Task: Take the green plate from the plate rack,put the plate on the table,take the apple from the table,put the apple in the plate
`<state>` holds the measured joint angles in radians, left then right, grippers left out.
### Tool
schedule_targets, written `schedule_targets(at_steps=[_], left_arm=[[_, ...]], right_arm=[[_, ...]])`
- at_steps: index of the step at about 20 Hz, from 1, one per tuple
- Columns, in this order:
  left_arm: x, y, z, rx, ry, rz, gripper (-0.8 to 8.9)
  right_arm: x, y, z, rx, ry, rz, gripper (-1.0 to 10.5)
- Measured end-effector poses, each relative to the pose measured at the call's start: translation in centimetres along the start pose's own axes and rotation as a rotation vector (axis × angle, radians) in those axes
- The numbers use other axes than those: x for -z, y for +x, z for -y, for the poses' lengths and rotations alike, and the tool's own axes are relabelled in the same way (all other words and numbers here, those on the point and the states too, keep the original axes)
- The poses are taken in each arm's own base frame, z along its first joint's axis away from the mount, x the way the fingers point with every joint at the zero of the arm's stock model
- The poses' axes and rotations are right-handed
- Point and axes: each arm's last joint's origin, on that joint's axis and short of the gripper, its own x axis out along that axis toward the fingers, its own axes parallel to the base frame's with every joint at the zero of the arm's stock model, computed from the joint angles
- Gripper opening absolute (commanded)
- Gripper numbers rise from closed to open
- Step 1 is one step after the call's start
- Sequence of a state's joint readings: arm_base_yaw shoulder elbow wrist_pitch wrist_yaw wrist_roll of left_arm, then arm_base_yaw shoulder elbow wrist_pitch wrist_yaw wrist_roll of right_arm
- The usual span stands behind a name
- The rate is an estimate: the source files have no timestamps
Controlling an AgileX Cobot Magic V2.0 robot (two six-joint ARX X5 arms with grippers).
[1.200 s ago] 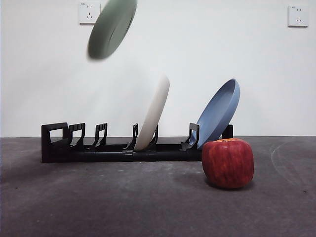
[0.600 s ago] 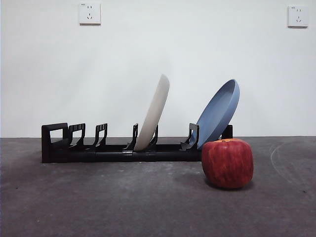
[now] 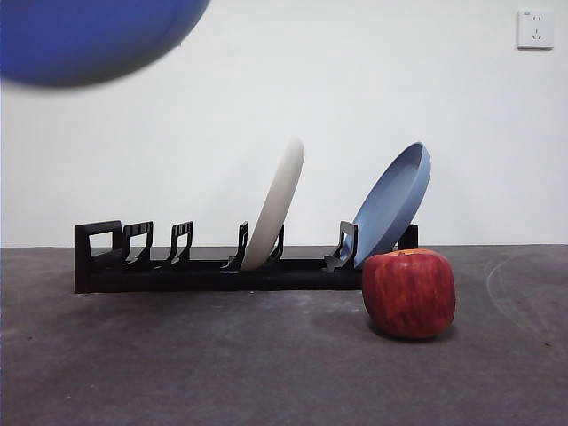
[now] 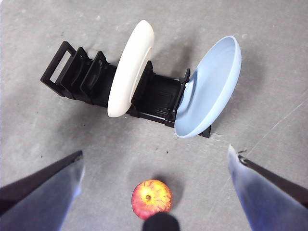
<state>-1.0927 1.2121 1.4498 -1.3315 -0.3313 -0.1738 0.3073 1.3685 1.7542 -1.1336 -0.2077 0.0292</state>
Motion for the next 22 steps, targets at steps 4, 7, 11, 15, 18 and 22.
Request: schedule_targets(at_steps=[4, 7, 11, 15, 18, 22], left_arm=[[2.2, 5.9, 1.4, -0.127, -0.067, -0.091, -0.09], [1.7, 9.0, 2.6, -0.107, -0.110, -0.014, -0.09], [0.3, 11.9, 3.8, -0.106, -0.113, -0.006, -0.09], [-0.6, 15.2, 5.2, -0.100, -0.074, -0.041, -0.09], [-1.1, 17.5, 6.2, -0.039, -0.056, -0.052, -0.09], [-1.5, 20.0, 7.2, -0.036, -0.041, -0.049, -0.09]], right_arm=[[0.0, 0.0, 0.0, 0.000, 0.000, 0.000, 5.0], [0.0, 0.0, 0.0, 0.000, 0.000, 0.000, 5.0], [0.0, 0.0, 0.0, 0.000, 0.001, 0.000, 5.0], [0.0, 0.0, 0.0, 0.000, 0.008, 0.000, 5.0], [0.0, 0.0, 0.0, 0.000, 0.008, 0.000, 5.0], [0.0, 0.0, 0.0, 0.000, 0.009, 0.000, 5.0]])
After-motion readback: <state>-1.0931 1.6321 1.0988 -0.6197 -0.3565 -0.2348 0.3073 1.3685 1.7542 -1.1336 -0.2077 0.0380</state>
